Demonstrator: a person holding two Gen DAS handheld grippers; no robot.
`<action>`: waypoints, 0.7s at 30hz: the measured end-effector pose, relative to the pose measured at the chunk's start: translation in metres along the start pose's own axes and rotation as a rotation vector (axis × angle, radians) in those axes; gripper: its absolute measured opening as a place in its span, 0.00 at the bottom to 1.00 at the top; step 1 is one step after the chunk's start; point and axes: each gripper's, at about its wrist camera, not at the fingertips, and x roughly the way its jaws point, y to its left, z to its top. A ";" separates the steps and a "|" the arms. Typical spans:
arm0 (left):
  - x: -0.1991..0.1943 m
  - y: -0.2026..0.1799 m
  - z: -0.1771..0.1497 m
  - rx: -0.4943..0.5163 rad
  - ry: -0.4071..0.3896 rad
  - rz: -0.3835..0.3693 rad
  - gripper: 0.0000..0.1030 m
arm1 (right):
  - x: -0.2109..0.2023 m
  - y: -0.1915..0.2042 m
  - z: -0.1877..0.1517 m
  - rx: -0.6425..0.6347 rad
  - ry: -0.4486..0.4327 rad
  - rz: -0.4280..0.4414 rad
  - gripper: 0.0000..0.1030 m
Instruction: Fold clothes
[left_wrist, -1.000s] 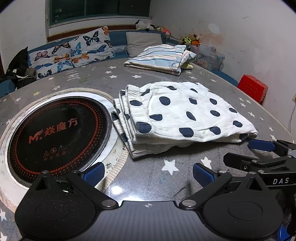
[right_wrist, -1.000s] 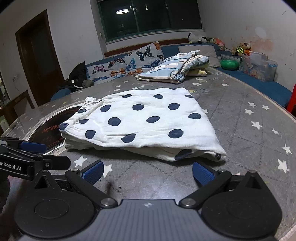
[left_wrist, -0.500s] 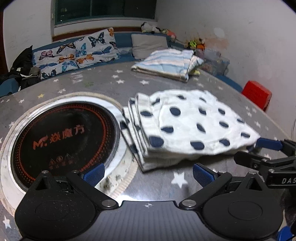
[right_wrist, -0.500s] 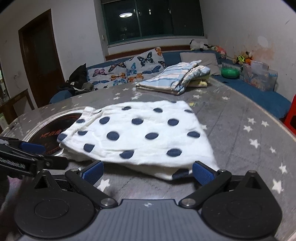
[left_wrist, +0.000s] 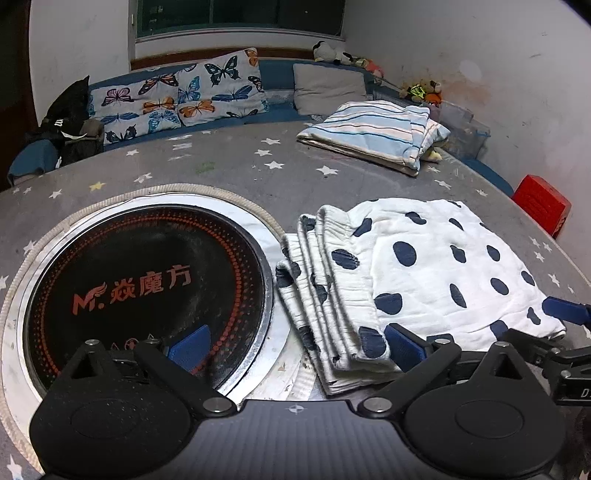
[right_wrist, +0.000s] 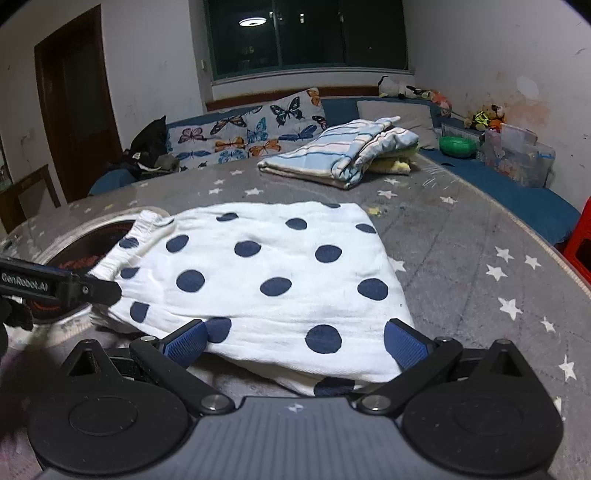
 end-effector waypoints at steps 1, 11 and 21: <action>-0.001 0.001 0.000 -0.003 0.000 0.000 0.99 | 0.001 0.000 -0.001 -0.005 0.003 -0.002 1.00; 0.005 0.001 0.021 -0.008 -0.030 0.035 0.98 | -0.003 -0.001 0.015 -0.029 -0.025 0.019 1.00; 0.010 0.007 0.025 -0.026 -0.020 0.036 0.99 | 0.017 -0.010 0.014 -0.052 0.044 0.007 1.00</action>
